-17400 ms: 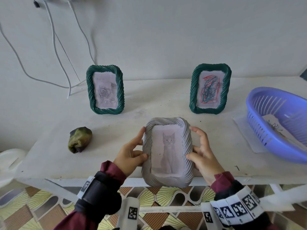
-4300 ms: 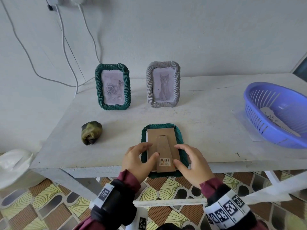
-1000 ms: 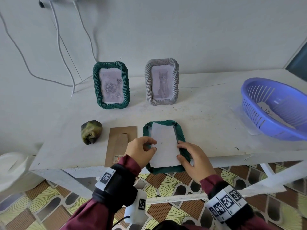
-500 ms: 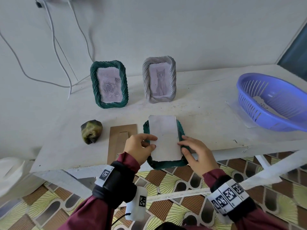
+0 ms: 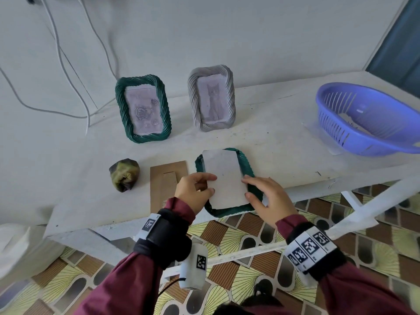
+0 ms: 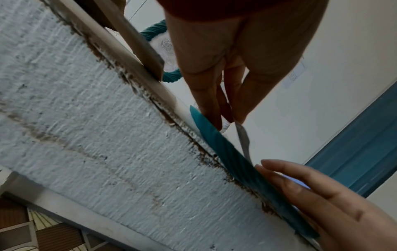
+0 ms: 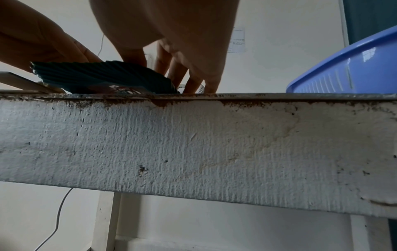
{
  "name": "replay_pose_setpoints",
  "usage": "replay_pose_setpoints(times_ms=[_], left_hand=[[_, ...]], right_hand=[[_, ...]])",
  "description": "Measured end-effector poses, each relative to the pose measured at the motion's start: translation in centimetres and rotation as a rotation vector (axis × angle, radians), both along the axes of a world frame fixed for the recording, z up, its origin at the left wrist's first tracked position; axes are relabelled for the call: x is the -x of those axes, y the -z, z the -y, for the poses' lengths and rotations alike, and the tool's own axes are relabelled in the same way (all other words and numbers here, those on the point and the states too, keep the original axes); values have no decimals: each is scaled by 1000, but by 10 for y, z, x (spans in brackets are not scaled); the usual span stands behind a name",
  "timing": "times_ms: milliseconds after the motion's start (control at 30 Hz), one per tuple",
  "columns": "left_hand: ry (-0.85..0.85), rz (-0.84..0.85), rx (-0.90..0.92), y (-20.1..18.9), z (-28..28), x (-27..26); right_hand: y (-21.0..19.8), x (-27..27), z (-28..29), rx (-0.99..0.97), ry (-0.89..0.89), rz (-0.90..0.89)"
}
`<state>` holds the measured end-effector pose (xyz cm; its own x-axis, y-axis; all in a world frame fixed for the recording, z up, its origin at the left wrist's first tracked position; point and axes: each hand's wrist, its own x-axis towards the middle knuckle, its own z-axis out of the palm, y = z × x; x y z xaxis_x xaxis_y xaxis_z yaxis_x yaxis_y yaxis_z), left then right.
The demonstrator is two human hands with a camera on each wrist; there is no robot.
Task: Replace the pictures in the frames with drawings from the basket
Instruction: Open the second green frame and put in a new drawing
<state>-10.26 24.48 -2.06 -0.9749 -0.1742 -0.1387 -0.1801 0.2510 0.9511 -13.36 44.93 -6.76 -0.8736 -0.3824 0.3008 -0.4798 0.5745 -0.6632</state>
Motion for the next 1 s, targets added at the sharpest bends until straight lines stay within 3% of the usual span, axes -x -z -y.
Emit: replay_pose_setpoints(times_ms=[400,667,867,1000], left_hand=[[-98,9,-118,1,4,-5],[-88,-1,-195,-11,-1,-3],[-26,-42,-262,-28,-28,6],[24,-61,-282,-38,-52,18]], right_hand=[[-2,-1,1,-68,49,79],[-10,-6,0,73,40,96],[-28,0,-34,95,129,51],[-51,25,-77,48,237,-91]])
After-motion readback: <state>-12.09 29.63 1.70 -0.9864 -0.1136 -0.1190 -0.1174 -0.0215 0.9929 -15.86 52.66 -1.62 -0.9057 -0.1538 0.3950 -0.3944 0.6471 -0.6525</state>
